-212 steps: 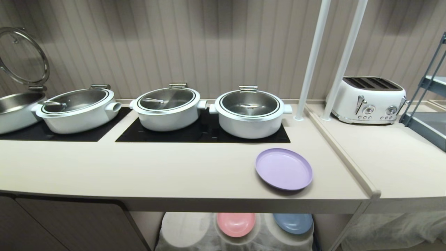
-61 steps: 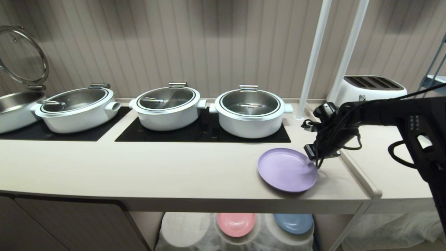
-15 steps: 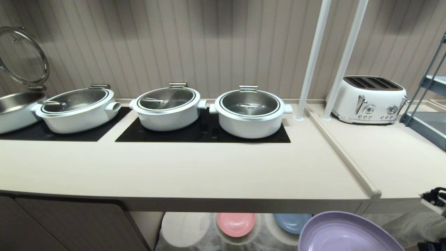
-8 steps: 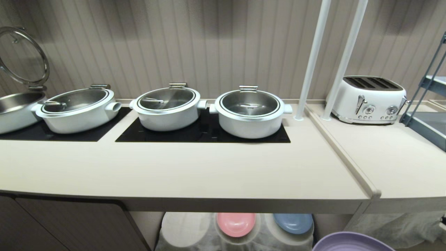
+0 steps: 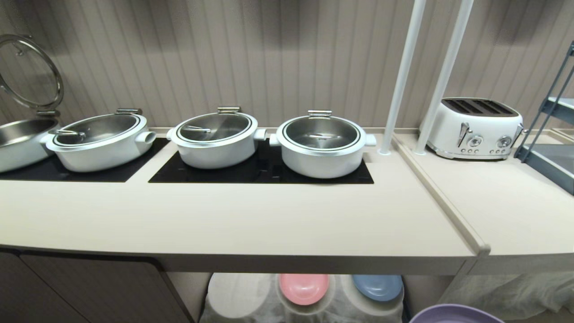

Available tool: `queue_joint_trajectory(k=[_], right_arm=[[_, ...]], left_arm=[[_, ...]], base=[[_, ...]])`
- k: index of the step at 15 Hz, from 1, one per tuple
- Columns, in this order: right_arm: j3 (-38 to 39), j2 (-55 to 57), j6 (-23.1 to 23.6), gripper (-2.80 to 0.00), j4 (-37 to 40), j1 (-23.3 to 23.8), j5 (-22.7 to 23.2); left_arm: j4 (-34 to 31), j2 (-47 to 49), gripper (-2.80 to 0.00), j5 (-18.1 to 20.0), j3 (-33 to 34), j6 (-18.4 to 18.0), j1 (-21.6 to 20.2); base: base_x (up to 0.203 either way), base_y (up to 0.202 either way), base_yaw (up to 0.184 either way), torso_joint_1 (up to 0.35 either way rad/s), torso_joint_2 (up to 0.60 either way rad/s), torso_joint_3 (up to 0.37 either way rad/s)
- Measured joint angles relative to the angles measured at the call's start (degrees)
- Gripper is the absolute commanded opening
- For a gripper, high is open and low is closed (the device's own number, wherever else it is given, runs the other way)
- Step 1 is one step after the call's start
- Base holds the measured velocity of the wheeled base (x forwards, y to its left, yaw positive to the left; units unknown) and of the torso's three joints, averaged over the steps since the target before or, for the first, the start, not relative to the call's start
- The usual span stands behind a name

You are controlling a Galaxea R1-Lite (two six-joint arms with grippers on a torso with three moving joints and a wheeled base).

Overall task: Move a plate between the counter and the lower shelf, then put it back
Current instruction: Put the plate in the cupboard

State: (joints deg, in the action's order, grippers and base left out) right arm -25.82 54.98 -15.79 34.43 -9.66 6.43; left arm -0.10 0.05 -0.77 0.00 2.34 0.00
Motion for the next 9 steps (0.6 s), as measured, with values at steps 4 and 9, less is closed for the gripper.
queue_joint_trajectory(k=[4,9], right_arm=[[0.0,0.0,0.0,-2.8,-0.1,-0.4,1.2],[0.3,0.0,0.0,-2.8,0.0,-0.4,1.3]], left_arm=[[0.0,0.0,-2.8,0.0,0.0,0.0,0.0],[0.0,0.0,-2.8,0.0,0.0,0.0,0.0]], base=[[0.0,0.0,0.0,0.0,0.0,0.0],[0.0,0.0,0.0,0.0,0.0,0.0]])
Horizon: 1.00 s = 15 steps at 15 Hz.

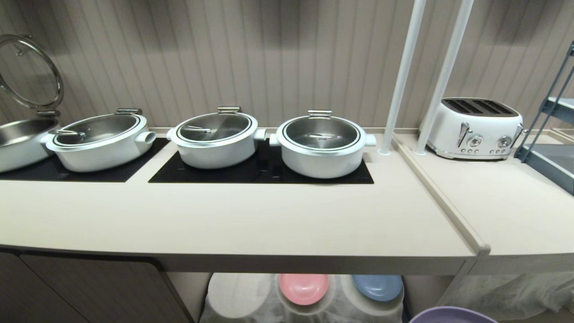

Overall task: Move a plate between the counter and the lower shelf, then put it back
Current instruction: Put the plate in the cupboard

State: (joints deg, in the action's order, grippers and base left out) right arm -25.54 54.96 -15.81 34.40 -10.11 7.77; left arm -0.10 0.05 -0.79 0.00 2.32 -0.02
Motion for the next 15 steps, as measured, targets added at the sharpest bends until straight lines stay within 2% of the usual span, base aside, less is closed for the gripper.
queue_joint_trajectory(k=[11,15], right_arm=[[-0.2,-0.2,-0.1,-2.8,0.2,0.0,0.1],[-0.3,-1.1,-0.1,-2.8,2.4,0.0,0.1]], left_arm=[[0.0,0.0,-2.8,0.0,0.0,0.0,0.0],[0.0,0.0,-2.8,0.0,0.0,0.0,0.0]], base=[[0.0,0.0,0.0,0.0,0.0,0.0],[0.0,0.0,0.0,0.0,0.0,0.0]])
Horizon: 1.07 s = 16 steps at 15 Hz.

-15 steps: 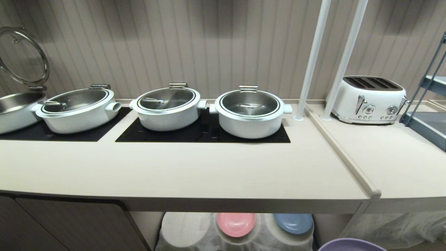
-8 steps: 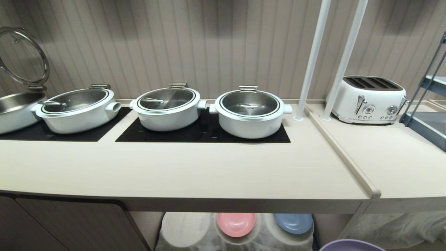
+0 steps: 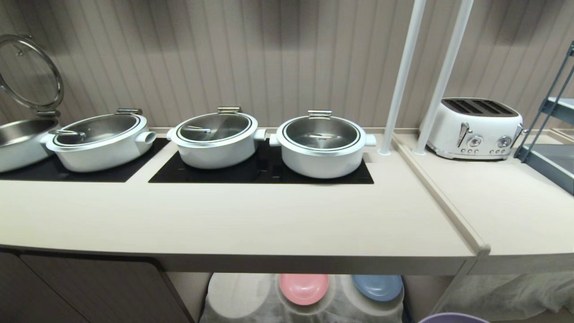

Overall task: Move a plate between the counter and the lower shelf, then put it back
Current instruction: Put the plate in the cupboard

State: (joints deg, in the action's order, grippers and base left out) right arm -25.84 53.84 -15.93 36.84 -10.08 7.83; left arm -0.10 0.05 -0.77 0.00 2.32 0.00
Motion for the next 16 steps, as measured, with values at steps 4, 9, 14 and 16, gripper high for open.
queue_joint_trajectory(k=[4,9,14,16], right_arm=[[0.2,-1.6,0.0,-2.8,2.1,0.0,0.6],[0.2,-2.2,0.0,-2.8,2.2,0.0,0.7],[0.4,-2.2,0.0,-2.8,2.2,0.0,0.7],[0.4,-2.2,0.0,-2.8,2.1,0.0,0.7]], left_arm=[[0.0,0.0,-2.8,0.0,0.0,0.0,0.0],[0.0,0.0,-2.8,0.0,0.0,0.0,0.0],[0.0,0.0,-2.8,0.0,0.0,0.0,0.0],[0.0,0.0,-2.8,0.0,0.0,0.0,0.0]], base=[[0.0,0.0,0.0,0.0,0.0,0.0],[0.0,0.0,0.0,0.0,0.0,0.0],[0.0,0.0,0.0,0.0,0.0,0.0],[0.0,0.0,0.0,0.0,0.0,0.0]])
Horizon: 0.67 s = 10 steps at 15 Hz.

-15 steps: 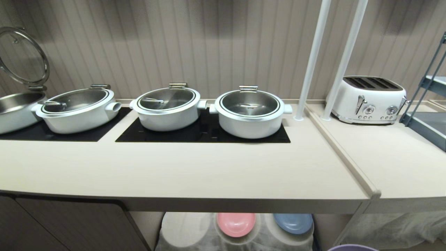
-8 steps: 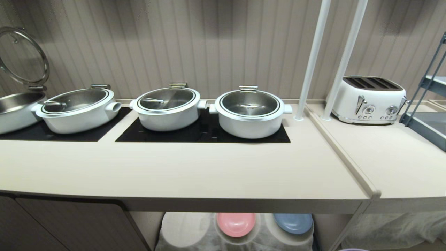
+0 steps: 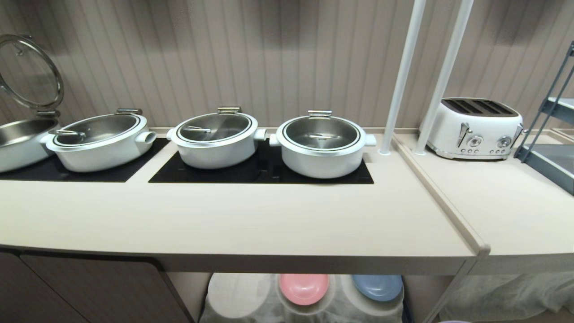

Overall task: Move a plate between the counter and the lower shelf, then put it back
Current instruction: Put the plate in the cupboard

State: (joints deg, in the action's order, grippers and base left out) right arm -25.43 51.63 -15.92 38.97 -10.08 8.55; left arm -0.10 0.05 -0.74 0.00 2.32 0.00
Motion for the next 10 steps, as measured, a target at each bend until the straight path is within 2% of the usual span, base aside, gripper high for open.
queue_joint_trajectory(k=[10], right_arm=[[-0.1,0.1,0.0,-2.8,0.0,0.0,0.8]], left_arm=[[0.0,0.0,-2.8,0.0,0.0,0.1,0.0]], base=[[0.0,0.0,0.0,0.0,0.0,0.0]])
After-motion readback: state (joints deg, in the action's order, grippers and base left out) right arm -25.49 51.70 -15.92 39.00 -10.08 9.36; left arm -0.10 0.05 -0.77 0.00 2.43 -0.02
